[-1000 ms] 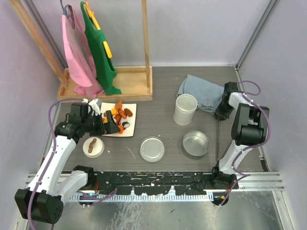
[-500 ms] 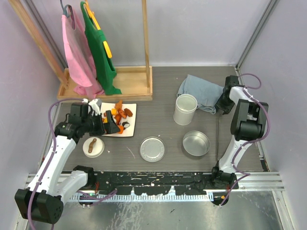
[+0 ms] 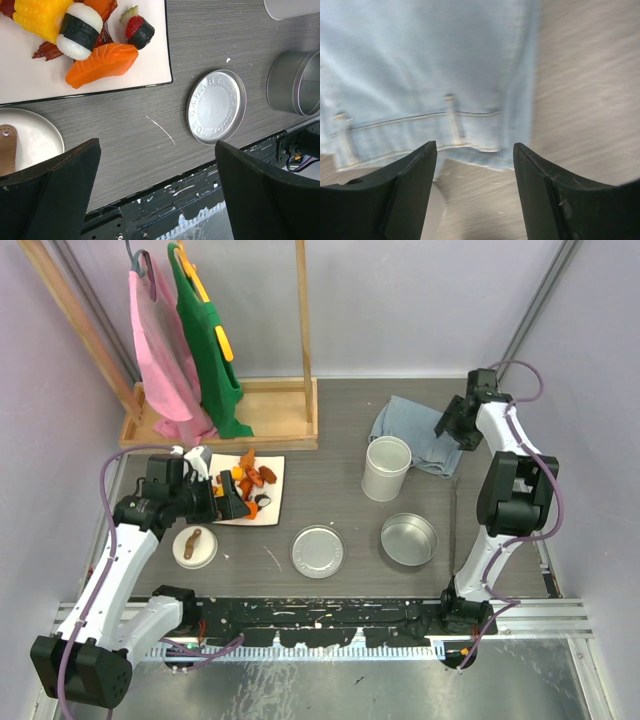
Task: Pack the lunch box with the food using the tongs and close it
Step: Move the distractor to the center of the board, then pick up the clamp at the center of the board.
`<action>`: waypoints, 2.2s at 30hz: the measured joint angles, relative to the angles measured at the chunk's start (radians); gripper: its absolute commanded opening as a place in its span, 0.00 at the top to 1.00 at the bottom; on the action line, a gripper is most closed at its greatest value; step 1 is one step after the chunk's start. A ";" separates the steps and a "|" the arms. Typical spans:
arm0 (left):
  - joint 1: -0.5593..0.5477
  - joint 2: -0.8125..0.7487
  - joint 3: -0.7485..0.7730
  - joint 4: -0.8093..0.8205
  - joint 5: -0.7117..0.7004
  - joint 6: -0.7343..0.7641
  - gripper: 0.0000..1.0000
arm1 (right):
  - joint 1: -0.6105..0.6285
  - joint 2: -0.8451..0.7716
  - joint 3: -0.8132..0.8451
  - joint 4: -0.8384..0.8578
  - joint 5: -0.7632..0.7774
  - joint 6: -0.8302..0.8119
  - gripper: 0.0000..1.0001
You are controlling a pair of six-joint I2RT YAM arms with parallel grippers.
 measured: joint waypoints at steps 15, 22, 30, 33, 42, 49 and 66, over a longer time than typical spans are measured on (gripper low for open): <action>0.000 0.031 0.000 -0.003 -0.026 -0.011 0.02 | 0.045 0.357 0.248 0.167 -0.261 0.153 0.07; 0.000 0.055 0.000 -0.008 -0.035 -0.018 0.02 | 0.045 0.650 0.732 0.177 -0.333 0.185 0.06; 0.000 0.040 0.000 -0.010 -0.035 -0.018 0.02 | 0.047 0.468 0.577 0.109 -0.256 0.119 0.04; 0.000 0.024 0.000 -0.011 -0.035 -0.017 0.02 | 0.047 0.243 0.402 0.056 -0.150 0.073 0.01; 0.000 -0.001 -0.002 -0.010 -0.019 -0.017 0.02 | 0.003 -0.570 -0.301 -0.100 0.109 0.055 0.00; 0.000 0.006 -0.007 -0.010 0.004 -0.017 0.02 | -0.056 -0.644 -0.616 -0.220 0.101 0.104 0.00; 0.000 0.006 -0.013 -0.007 0.019 -0.017 0.02 | -0.076 -0.409 -0.719 -0.175 0.047 0.063 0.06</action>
